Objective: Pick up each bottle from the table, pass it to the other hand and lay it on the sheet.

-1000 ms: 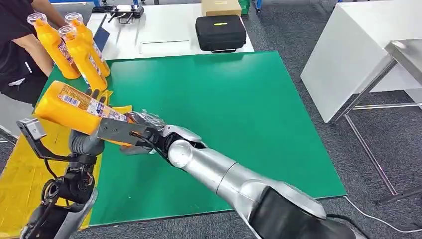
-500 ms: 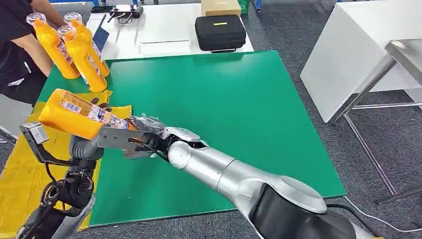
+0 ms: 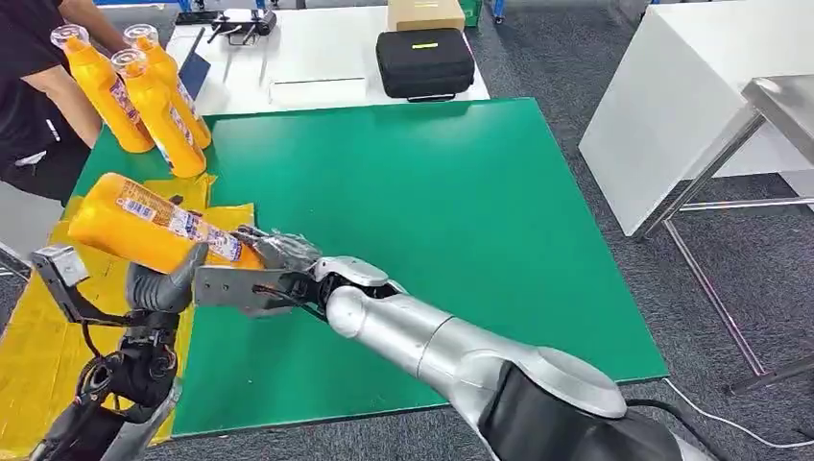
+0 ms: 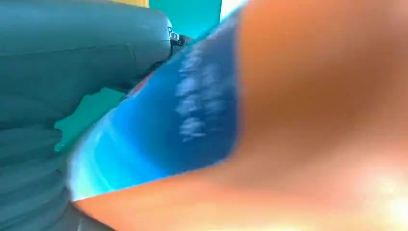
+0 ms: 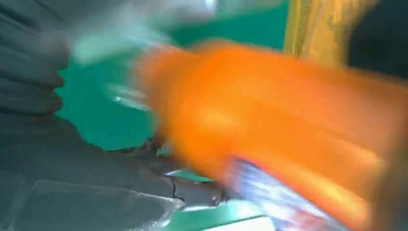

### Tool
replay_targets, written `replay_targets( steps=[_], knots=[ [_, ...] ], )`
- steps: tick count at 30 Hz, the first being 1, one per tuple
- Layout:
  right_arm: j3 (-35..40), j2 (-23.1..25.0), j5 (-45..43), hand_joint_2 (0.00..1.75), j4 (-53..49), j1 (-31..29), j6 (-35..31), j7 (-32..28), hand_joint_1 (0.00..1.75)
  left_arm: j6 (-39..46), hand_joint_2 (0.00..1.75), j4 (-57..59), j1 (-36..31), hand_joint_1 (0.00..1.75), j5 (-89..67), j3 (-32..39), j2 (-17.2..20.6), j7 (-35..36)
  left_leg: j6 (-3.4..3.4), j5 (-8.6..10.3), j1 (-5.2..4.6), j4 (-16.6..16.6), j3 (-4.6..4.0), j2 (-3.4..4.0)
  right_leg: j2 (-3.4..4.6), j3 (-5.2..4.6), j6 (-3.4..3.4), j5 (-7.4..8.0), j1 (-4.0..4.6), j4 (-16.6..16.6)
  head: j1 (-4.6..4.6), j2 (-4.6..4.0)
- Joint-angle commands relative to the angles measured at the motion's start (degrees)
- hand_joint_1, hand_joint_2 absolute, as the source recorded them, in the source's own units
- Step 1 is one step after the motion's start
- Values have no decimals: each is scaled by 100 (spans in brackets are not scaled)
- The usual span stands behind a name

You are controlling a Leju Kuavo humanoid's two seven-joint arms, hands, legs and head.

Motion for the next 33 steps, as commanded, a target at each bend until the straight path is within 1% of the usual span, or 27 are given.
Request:
replay_targets(
  steps=[1,2,3,4,5,6,7,8,9,10,11,12,13,16,18,19,20,22,23,24,25,26,27,28,31,32,33],
  knots=[
    [-2889,-1207,983,0,-2226,892,544,-109,0,1784,175,267,317,175,-2995,1204,-128,-733,-8,-8,7,3,18,-29,-39,34,-12,-16,9,-5,-2,0],
    [-3210,-1421,1231,0,-2803,1138,666,-139,0,1784,175,214,510,175,-3690,1547,-413,-674,-5,-4,9,1,11,-23,-27,24,-7,-7,10,-10,2,0],
    [-3352,-1450,1318,0,-2976,1233,807,-90,0,1775,175,177,555,175,-3766,1591,-464,-658,-4,-7,10,-1,21,-34,-40,42,-8,-12,11,-15,2,0],
    [-3595,-1528,1454,0,-3327,1433,870,-88,0,1784,175,100,717,175,-4693,1940,-798,-616,-1,0,2,-5,10,-30,-32,24,-4,-6,1,-12,-4,0],
    [-3711,-1659,1516,0,-3628,1579,849,-129,0,1784,175,-25,853,175,-5703,2349,-1180,-576,-2,-6,0,-2,17,-31,-36,34,-7,-12,1,-11,2,0],
    [-3782,-1789,1461,0,-3864,1696,883,-212,0,1784,175,-160,948,175,-6108,2443,-1379,-548,-1,-2,-1,-4,9,-31,-33,26,-4,-7,-1,-12,0,0],
    [-3979,-1897,1431,0,-4213,1889,916,-199,0,1784,175,-352,1037,175,-7281,2849,-1800,-511,0,-7,-3,-4,17,-42,-48,42,-4,-14,-2,-18,-2,0],
    [-4073,-1998,1387,0,-4424,2005,961,-240,0,1784,175,-482,1101,175,-8101,3106,-2061,-517,1,-1,-4,-3,3,-39,-40,24,-2,-6,-4,-17,-2,0],
    [-4123,-2027,1365,0,-4525,2058,965,-255,0,1784,175,-511,1112,175,-8351,3139,-2142,-540,0,-18,-4,4,31,-53,-64,65,-6,-25,-2,-21,0,0],
    [-4215,-2110,1325,0,-4773,2184,1040,-283,0,1784,175,-569,1130,175,-9165,3377,-2380,-568,1,-3,-9,2,-2,-42,-42,22,-2,-8,-9,-15,0,0],
    [-4277,-2139,1341,0,-4903,2244,1088,-297,0,1784,175,-451,1109,175,-9626,3431,-2462,-594,0,-8,-12,8,4,-44,-46,29,-4,-14,-12,-14,2,0],
    [-4299,-2168,1298,0,-4960,2268,1150,-314,0,1784,175,-322,1082,175,-10036,3462,-2476,-482,-1,-15,-15,10,12,-48,-51,41,-7,-21,-15,-13,2,0],
    [-4293,-2242,1253,0,-5003,2285,1195,-345,0,1784,175,49,1043,175,-10444,3352,-2376,-233,-2,-7,-25,2,4,-41,-40,28,-6,-12,-21,-13,0,0],
    [-4293,-2242,1253,0,-5003,2285,1195,-345,0,1784,175,49,1043,175,-10444,3352,-2376,-233,-9,-12,-31,-1,22,-33,-41,40,-11,-14,-23,-13,-2,0],
    [-4293,-2242,1253,0,-5003,2285,1195,-345,0,1784,175,49,1043,175,-10444,3352,-2376,-233,-3,-5,-29,0,0,-20,-24,10,-3,-1,-21,-13,-2,0],
    [-4298,-2292,1205,0,-4959,2292,1222,-397,0,1784,175,246,958,175,-10555,3358,-2396,-189,-7,-10,-28,2,10,-20,-27,20,-8,-7,-17,-11,-4,0],
    [-4281,-2345,1151,0,-4962,2308,1224,-443,0,1784,175,414,923,175,-11036,3289,-2325,-3,-3,-6,-26,2,1,-16,-21,9,-3,-2,-15,-11,-2,0],
    [-4207,-2492,1101,0,-5002,2373,1263,-531,0,1784,175,602,952,175,-11914,3202,-2216,326,-9,-9,-19,-3,21,-25,-36,33,-9,-10,-9,-14,-2,0],
    [-4179,-2555,1047,0,-5028,2424,1291,-596,0,1784,175,772,942,175,-12555,2914,-1998,930,-5,-2,-21,-7,15,-22,-30,22,-3,-4,-13,-16,-4,0],
    [-4151,-2596,1059,0,-5062,2474,1299,-639,0,1784,175,935,943,175,-12599,2784,-1912,1099,-15,-14,-17,-9,46,-26,-43,58,-17,-18,-8,-20,-2,0],
    [-4137,-2630,1080,0,-5124,2533,1308,-644,0,1784,175,1251,839,175,-12759,2573,-1783,1479,-3,-1,-14,-6,11,-24,-30,21,-1,-3,-9,-16,-2,0],
    [-4144,-2675,1056,0,-5233,2654,1306,-677,0,1784,175,1470,739,175,-12746,1879,-1404,2211,-6,-6,-13,-10,29,-27,-37,40,-6,-9,-9,-20,-2,0],
    [-4151,-2682,1062,0,-5273,2694,1303,-684,0,1784,175,1711,715,175,-12815,1874,-1406,2273,-3,-1,-15,-9,16,-23,-29,24,-2,-4,-11,-15,-2,0],
    [-4129,-2739,1082,0,-5366,2803,1333,-707,0,1784,175,2039,583,175,-12917,1363,-1048,2831,-5,-1,-14,-12,23,-37,-45,37,-5,-9,-11,-19,-2,0],
    [-4135,-2821,1137,0,-5534,3042,1271,-793,0,1784,175,2765,361,175,-12917,584,-837,3723,-11,-5,-11,-10,31,-40,-50,45,-11,-14,-7,-17,-4,0],
    [-4118,-2831,1151,0,-5544,3050,1269,-812,0,1784,175,2859,336,175,-12917,595,-836,3689,-7,1,-14,-14,24,-48,-55,39,-6,-10,-10,-19,0,0],
    [-4116,-2826,1150,0,-5561,3069,1286,-811,0,1784,175,3222,212,175,-12917,312,-828,4006,-9,-3,-12,-11,28,-43,-52,44,-10,-12,-8,-19,-2,0]
  ],
)
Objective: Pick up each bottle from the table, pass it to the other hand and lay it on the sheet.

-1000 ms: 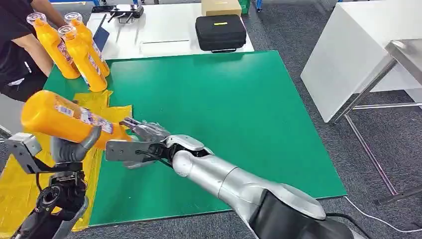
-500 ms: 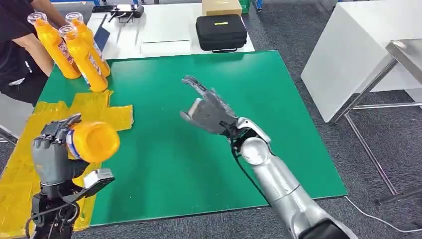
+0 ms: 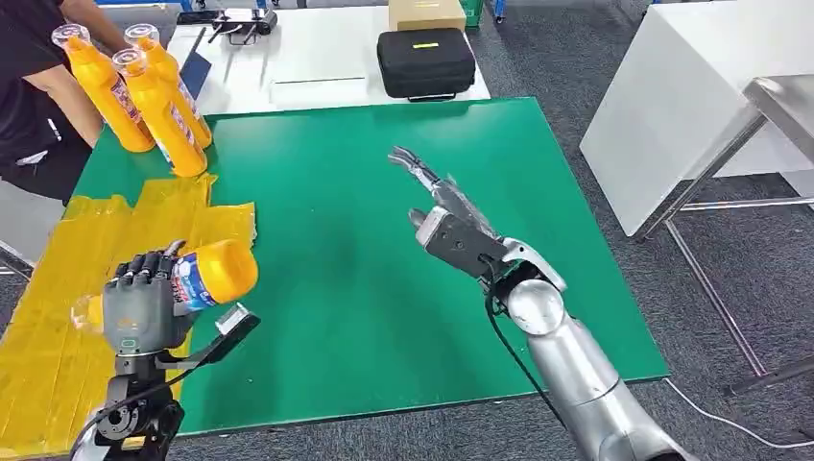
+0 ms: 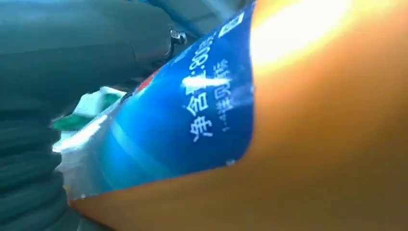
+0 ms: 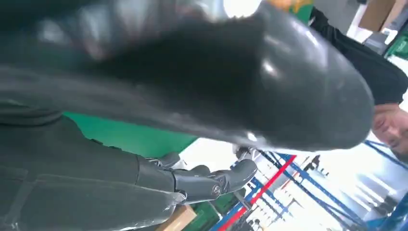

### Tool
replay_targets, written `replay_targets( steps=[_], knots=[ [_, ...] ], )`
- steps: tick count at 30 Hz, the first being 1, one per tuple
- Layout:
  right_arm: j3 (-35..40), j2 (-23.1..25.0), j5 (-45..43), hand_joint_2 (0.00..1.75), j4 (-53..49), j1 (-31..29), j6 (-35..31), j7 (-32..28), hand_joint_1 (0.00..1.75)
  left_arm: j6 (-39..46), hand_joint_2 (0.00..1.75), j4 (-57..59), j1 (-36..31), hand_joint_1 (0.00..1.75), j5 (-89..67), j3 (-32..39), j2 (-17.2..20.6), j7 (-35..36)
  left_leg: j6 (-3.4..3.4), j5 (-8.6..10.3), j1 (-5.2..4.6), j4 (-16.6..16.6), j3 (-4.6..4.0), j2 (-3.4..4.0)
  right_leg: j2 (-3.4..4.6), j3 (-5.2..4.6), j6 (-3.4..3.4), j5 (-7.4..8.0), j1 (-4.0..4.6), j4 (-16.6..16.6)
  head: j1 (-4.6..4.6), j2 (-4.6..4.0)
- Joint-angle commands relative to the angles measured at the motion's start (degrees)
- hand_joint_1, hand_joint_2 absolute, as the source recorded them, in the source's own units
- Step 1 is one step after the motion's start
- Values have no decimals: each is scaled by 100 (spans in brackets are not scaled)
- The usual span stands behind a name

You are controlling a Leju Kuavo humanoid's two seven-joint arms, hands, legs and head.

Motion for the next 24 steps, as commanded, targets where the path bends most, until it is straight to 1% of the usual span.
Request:
replay_targets(
  steps=[1,2,3,4,5,6,7,8,9,10,11,12,13,14,15,16,17,18,20,22,23,24],
  knots=[
    [91,-376,66,0,-353,363,9,-112,0,-9,175,2444,-839,175,-87,-2160,825,1433,-9,-1,-3,-15,33,-24,-32,39,-12,-12,-1,-12,-4,0],
    [103,-378,77,0,-391,399,21,-110,0,-9,175,2602,-931,175,-87,-2109,802,1366,-9,-4,-4,-13,36,-20,-30,43,-14,-14,-1,-10,-4,0],
    [103,-378,77,0,-391,399,21,-110,0,-9,175,2602,-931,175,-87,-2109,802,1366,-6,-1,0,-9,18,-10,-16,23,-9,-5,1,-8,0,0],
    [103,-378,77,0,-391,399,21,-110,0,-9,175,2602,-931,175,-87,-2109,802,1366,-9,-7,0,-7,28,-6,-15,33,-13,-10,2,-7,-5,0],
    [103,-378,77,0,-391,399,21,-110,0,-9,175,2602,-931,175,-87,-2109,802,1366,-6,-4,-1,-6,17,-7,-14,22,-9,-7,0,-5,-2,0],
    [105,-378,89,0,-461,454,29,-104,0,-9,175,2681,-872,175,-87,-2237,843,1532,-15,-17,2,-3,46,-7,-22,55,-22,-21,5,-5,0,0],
    [99,-385,99,0,-500,502,31,-105,0,-9,175,2910,-915,175,-87,-2310,863,1625,-12,-13,4,-2,32,-2,-14,39,-17,-14,7,-5,-2,0],
    [85,-387,118,0,-575,585,53,-118,0,-9,175,3515,-1111,175,-87,-2701,889,1890,-14,-16,1,-6,41,3,-10,45,-19,-17,4,-6,-2,0],
    [85,-394,149,0,-649,675,71,-122,0,-9,175,3660,-1097,175,-87,-2739,894,1956,-11,-10,1,-8,32,2,-9,36,-16,-12,4,-8,-2,0],
    [82,-398,182,0,-709,736,75,-122,0,-9,175,3732,-1098,175,-87,-2767,898,2013,-16,-12,1,-14,48,-5,-18,54,-21,-17,4,-12,-2,0],
    [68,-391,239,0,-817,838,90,-109,0,-9,175,3904,-1155,16,-87,-3010,951,2312,-18,-15,2,-13,52,-5,-21,58,-24,-20,5,-11,-4,0],
    [68,-391,239,0,-817,838,90,-109,0,-9,175,3904,-1155,0,-87,-3010,951,2312,-9,-7,-1,-12,29,-6,-14,33,-13,-11,1,-9,0,0],
    [62,-396,295,0,-898,891,100,-81,0,-67,175,4172,-1227,0,-87,-3148,897,2334,-8,-6,0,-9,22,-3,-9,27,-11,-8,2,-7,-4,0],
    [62,-396,295,0,-898,891,100,-81,0,-67,175,4172,-1227,0,-87,-3148,897,2334,-13,-13,1,-10,39,1,-8,43,-17,-14,4,-8,-4,0],
    [32,-415,339,0,-967,951,91,-40,0,-59,0,4198,-1262,0,-87,-3235,867,2468,-10,-10,-1,-12,37,2,-5,41,-14,-10,1,-9,-4,0],
    [32,-415,339,0,-967,951,91,-40,0,-59,0,4198,-1262,0,-87,-3235,867,2468,-7,-5,-2,-9,24,-1,-5,28,-10,-6,0,-5,-4,0],
    [13,-433,343,0,-1000,997,95,-39,0,-120,0,4179,-1317,0,-87,-3428,897,2640,-11,-9,0,-12,39,6,-2,42,-16,-8,3,-8,-2,0],
    [13,-433,343,0,-1000,997,95,-39,0,-120,0,4179,-1317,0,-87,-3428,897,2640,-10,-5,-2,-10,36,-10,-13,43,-14,-8,1,-4,-7,0],
    [2,-449,345,0,-1003,1023,95,-38,0,-134,0,4157,-1322,0,-87,-3436,879,2671,-16,-8,0,-13,50,-7,-8,55,-18,-7,4,-7,-7,0],
    [-24,-454,354,0,-1031,1078,96,-34,0,-196,0,4074,-1335,0,-87,-3559,925,2797,-12,-4,-1,-11,55,-23,-20,60,-13,-9,2,-4,-2,0],
    [-25,-462,374,0,-1045,1114,96,-29,0,-204,0,4003,-1324,0,-87,-3561,927,2858,-20,-5,2,-13,64,-13,-19,68,-24,-7,6,-7,-4,0],
    [-31,-464,410,0,-1072,1159,101,-20,0,-217,0,3881,-1275,0,-87,-3428,915,2776,-14,-4,-1,-13,71,-27,-27,78,-15,-9,2,-6,-4,0]
  ],
)
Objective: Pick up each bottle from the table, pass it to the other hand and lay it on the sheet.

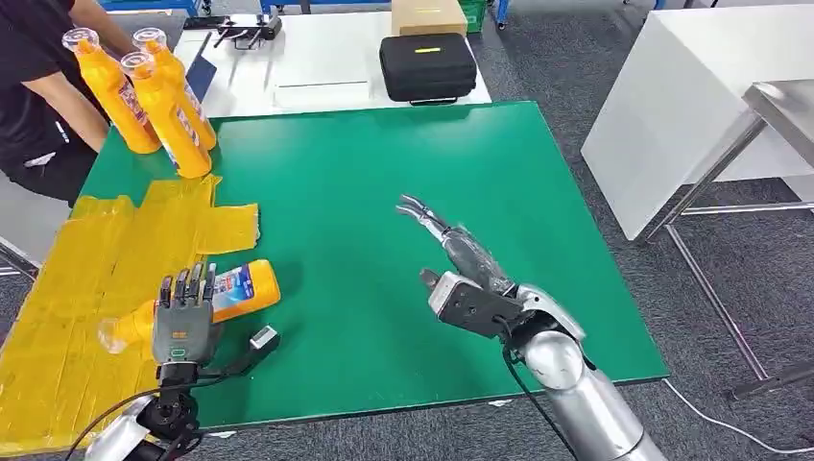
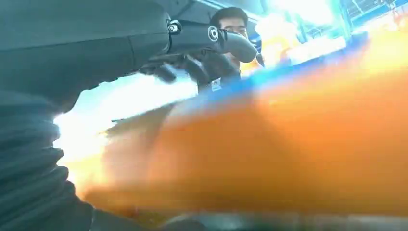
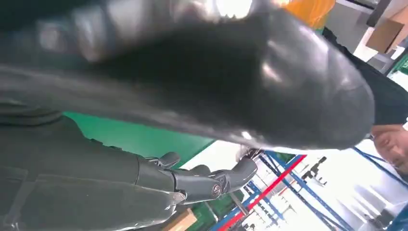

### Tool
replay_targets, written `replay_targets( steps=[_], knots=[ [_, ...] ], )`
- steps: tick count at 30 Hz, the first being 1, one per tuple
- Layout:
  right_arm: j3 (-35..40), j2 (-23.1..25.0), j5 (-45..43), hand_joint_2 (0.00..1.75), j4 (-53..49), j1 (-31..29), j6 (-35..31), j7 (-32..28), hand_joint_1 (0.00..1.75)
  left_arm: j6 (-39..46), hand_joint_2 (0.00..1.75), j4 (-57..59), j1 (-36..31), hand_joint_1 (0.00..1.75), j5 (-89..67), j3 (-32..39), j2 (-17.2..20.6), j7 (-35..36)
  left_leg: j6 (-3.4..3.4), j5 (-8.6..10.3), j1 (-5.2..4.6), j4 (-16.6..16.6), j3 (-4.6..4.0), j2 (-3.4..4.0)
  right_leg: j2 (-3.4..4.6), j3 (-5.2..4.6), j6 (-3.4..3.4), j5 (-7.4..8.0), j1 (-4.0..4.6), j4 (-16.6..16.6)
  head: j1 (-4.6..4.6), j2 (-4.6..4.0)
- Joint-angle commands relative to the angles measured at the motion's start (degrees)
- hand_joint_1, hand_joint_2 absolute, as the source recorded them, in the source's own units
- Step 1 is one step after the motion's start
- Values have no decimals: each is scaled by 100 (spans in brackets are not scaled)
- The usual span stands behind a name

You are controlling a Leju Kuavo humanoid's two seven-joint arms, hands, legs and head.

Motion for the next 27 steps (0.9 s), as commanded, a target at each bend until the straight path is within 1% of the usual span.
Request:
replay_targets(
  steps=[1,2,3,4,5,6,7,8,9,10,11,12,13,14,15,16,17,18,19,21,22,23,24,25,26,27],
  knots=[
    [-42,-116,97,0,-126,182,42,41,0,-305,0,253,19,0,1,-603,111,234,-11,-1,1,-7,23,17,6,18,-15,3,3,-9,0,0],
    [-59,-119,125,0,-146,239,40,50,0,-67,0,-66,141,0,1,-513,158,175,-8,-1,0,-6,29,7,2,18,-12,2,2,-8,0,0],
    [-67,-133,148,0,-156,297,32,46,0,-55,0,-364,162,0,1,-685,300,304,-5,-1,0,-5,34,-4,-5,17,-10,-1,1,-7,0,0],
    [-99,-105,164,0,-167,357,28,41,0,-11,0,-872,160,0,1,-1104,548,848,-4,-1,0,-3,40,-9,-6,11,-9,-3,1,-5,0,0],
    [-132,-76,209,0,-193,434,3,38,0,-11,0,-1755,433,0,1,-865,692,841,-8,-2,3,1,35,-7,-10,1,-16,-4,4,-3,2,0],
    [-132,-76,209,0,-193,434,3,38,0,-11,0,-1755,433,0,1,-865,692,841,-5,-2,2,1,31,-8,-9,-3,-11,-4,2,-1,0,0],
    [-140,-63,228,0,-207,487,-6,40,0,-11,0,-2088,432,0,1,-914,857,1010,-7,-4,2,1,27,-2,-6,-4,-16,-4,4,-3,2,0],
    [-164,-33,273,0,-196,509,-22,41,0,-11,0,-2941,860,0,1,-335,757,687,-7,-4,3,3,19,1,-6,1,-19,-5,4,-2,4,0],
    [-168,-24,293,0,-181,511,-30,43,0,-11,0,-3168,1058,0,1,52,616,406,-2,3,5,8,3,-4,-10,8,-16,-3,7,2,0,0],
    [-172,-20,506,0,-121,501,-132,38,0,-11,0,-3958,1515,0,1,1012,91,-374,-1,-4,4,11,-2,4,-4,4,-15,-6,5,2,2,0],
    [-203,24,589,0,-57,502,-178,47,0,-11,0,-4467,1817,0,396,1823,-386,-1373,-1,-7,3,11,-1,4,-6,3,-15,-8,4,1,4,0],
    [-281,83,624,0,56,509,-214,40,0,-11,0,-4954,2060,0,1642,3203,-1459,-3560,1,-15,1,17,-4,5,-8,4,-14,-15,3,3,2,0],
    [-344,131,658,0,184,500,-310,-13,0,-11,0,-5139,2095,0,2460,3604,-1851,-4322,9,0,-3,12,-21,-14,-22,-6,-3,-6,-2,-1,2,0],
    [-396,181,647,0,345,473,-380,-122,0,-11,0,-5217,2094,0,3128,3471,-1814,-4348,8,-3,-7,15,-20,-17,-26,-5,-5,-10,-5,2,0,0],
    [-457,248,629,0,496,447,-468,-238,0,-33,0,-5433,2084,0,4033,3296,-1659,-4447,9,-7,-8,24,-23,-25,-37,-2,-5,-15,-6,4,-4,0],
    [-517,322,567,0,691,408,-557,-397,0,-34,0,-5732,2112,0,4872,3216,-1577,-4615,8,2,-11,21,-30,-18,-27,-20,-4,-4,-8,1,-4,0],
    [-534,358,575,0,803,375,-643,-530,0,-170,0,-5934,2129,0,5466,3138,-1539,-4756,6,-2,-10,23,-33,-5,-16,-29,-6,-4,-8,1,2,0],
    [-558,433,577,0,966,331,-763,-712,0,-124,0,-6113,2203,0,6016,3174,-1460,-5027,3,-9,-6,25,-38,11,-1,-30,-10,-5,-3,0,18,0],
    [-586,516,549,0,1131,276,-831,-807,0,-150,0,-6327,2276,0,6425,3170,-1400,-5131,4,0,-7,11,-55,29,24,-53,-7,8,-5,-4,13,0],
    [-603,624,625,0,1337,177,-1064,-1014,0,-366,0,-6595,2378,0,7155,3186,-1299,-5324,-7,-17,-8,8,-27,75,55,-41,-20,2,-3,2,-9,0],
    [-660,754,524,0,1479,92,-1252,-1243,0,-499,0,-6698,2409,0,7555,3222,-1247,-5341,0,-2,-12,7,-49,45,31,-56,-9,9,-5,-1,-2,0],
    [-670,812,478,0,1558,24,-1306,-1308,0,-642,0,-6748,2413,0,7766,3218,-1201,-5346,-6,-8,-8,9,-38,55,38,-48,-16,5,1,1,0,0],
    [-769,925,205,0,1605,-8,-1418,-1534,0,-798,0,-6759,2413,0,8105,3247,-1188,-5330,-8,-11,-3,11,-33,46,28,-40,-20,-1,8,1,2,0],
    [-883,1121,-311,0,1703,-87,-1535,-1822,0,-1074,0,-6722,2392,0,8621,3255,-1185,-5274,-2,0,7,7,-48,35,22,-53,-11,6,9,-1,0,0],
    [-892,1188,-528,0,1743,-128,-1540,-1880,0,-1258,0,-6670,2380,0,8837,3209,-1157,-5233,-5,-4,7,8,-39,38,23,-46,-15,1,10,2,0,0],
    [-889,1286,-814,0,1819,-213,-1678,-2113,0,-1525,0,-6502,2330,0,9156,3148,-1104,-4952,-8,-8,10,8,-29,43,25,-37,-18,-1,13,2,0,0]
  ],
)
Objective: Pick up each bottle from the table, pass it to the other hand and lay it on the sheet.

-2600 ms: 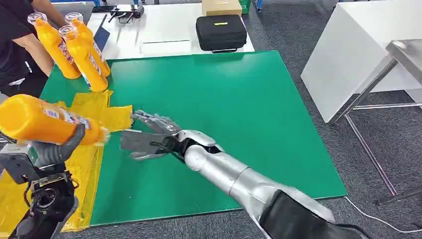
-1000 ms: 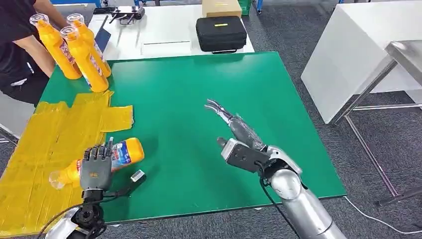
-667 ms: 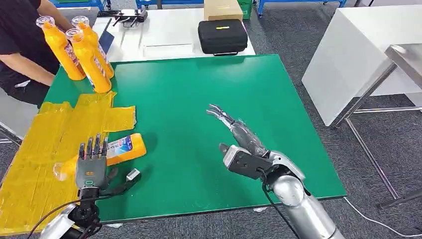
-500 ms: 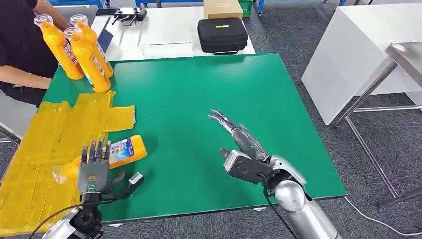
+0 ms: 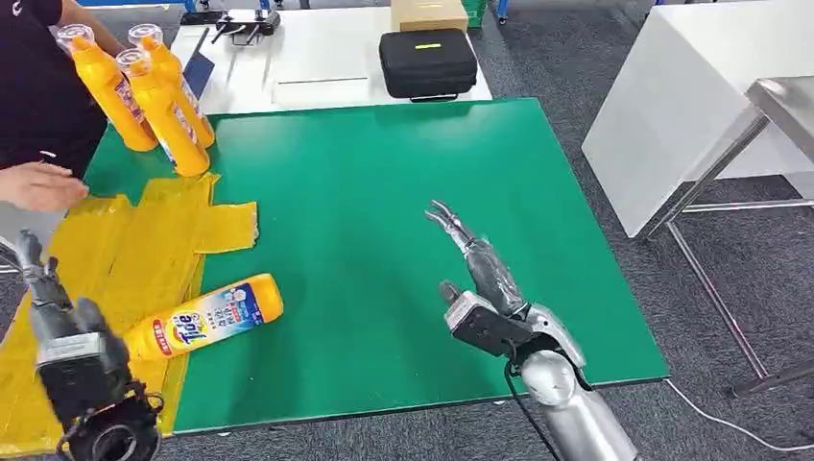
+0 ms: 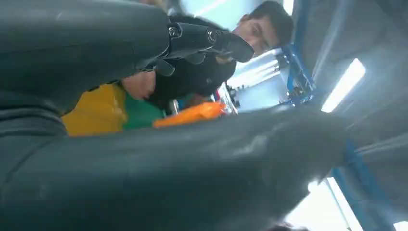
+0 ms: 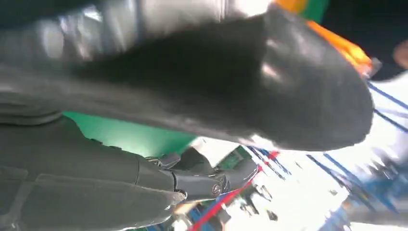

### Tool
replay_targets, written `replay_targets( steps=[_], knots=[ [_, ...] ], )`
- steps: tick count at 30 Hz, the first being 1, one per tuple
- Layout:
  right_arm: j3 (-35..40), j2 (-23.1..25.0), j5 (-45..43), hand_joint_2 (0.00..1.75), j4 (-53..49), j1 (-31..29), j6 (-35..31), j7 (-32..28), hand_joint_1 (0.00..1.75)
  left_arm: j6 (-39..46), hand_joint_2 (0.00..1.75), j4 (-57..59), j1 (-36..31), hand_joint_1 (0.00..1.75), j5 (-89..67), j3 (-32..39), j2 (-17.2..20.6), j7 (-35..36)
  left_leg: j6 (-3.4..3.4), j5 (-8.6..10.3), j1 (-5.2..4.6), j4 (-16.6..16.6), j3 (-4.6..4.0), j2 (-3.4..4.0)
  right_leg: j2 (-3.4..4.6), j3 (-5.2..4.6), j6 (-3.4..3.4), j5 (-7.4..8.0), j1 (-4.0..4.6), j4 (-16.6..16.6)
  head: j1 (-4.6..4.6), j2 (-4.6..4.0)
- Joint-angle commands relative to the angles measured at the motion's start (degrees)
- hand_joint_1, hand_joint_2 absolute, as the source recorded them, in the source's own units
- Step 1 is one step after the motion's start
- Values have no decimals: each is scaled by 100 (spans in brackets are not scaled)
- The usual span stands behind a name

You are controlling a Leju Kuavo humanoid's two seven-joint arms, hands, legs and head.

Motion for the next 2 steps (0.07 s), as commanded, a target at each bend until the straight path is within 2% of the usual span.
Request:
replay_targets(
  steps=[1,2],
  knots=[
    [-330,915,-1359,0,1243,-707,-548,-934,0,-1078,0,-376,30,0,1758,254,19,321,-11,-10,5,-1,22,29,20,15,-13,-2,7,-2,2,0],
    [-330,915,-1359,0,1243,-707,-548,-934,0,-1078,0,-376,30,0,1758,254,19,321,-15,-12,3,-3,34,37,26,23,-18,-3,5,-2,0,0]
  ],
)
